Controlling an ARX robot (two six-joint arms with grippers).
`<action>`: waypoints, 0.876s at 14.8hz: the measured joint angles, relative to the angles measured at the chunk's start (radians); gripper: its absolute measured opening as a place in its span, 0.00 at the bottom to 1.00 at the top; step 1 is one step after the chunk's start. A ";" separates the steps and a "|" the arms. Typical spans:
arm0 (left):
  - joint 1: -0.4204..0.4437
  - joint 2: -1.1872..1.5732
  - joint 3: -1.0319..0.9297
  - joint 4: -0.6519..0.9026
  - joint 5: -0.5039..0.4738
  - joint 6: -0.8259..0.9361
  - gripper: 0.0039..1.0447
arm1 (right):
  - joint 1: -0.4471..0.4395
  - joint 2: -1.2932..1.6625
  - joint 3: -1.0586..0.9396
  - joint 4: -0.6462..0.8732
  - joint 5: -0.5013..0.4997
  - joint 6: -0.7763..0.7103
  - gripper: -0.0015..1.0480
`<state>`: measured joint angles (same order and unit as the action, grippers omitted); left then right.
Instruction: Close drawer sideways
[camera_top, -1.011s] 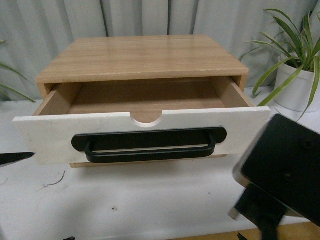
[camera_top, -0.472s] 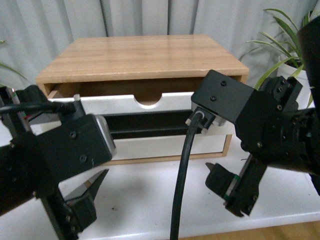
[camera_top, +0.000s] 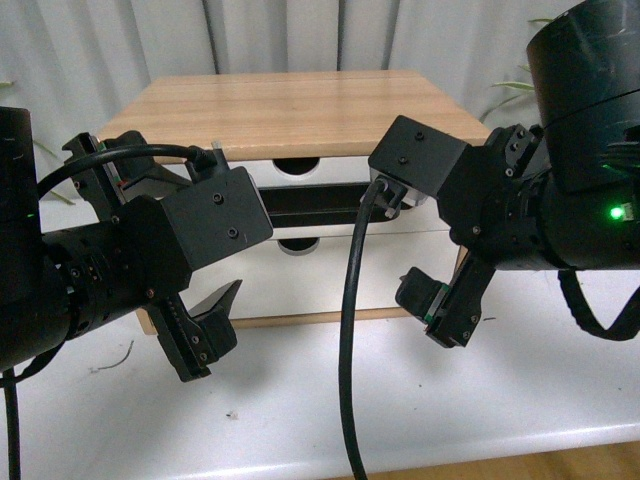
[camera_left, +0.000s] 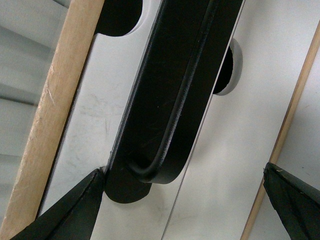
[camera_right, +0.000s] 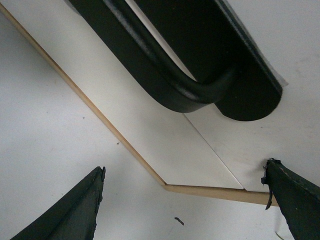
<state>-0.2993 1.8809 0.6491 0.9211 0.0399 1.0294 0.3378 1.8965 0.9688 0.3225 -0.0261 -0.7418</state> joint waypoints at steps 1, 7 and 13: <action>0.000 0.002 0.008 -0.007 -0.005 -0.001 0.94 | -0.005 0.007 0.005 0.000 0.000 0.002 0.93; -0.014 -0.347 -0.226 -0.098 0.008 -0.177 0.94 | -0.046 -0.330 -0.261 0.071 -0.010 0.160 0.93; 0.331 -1.269 -0.464 -0.682 0.138 -0.840 0.94 | -0.096 -1.077 -0.703 -0.095 0.196 0.543 0.93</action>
<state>0.0319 0.6121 0.1848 0.2394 0.1776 0.1894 0.2420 0.8200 0.2661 0.2272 0.1703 -0.1989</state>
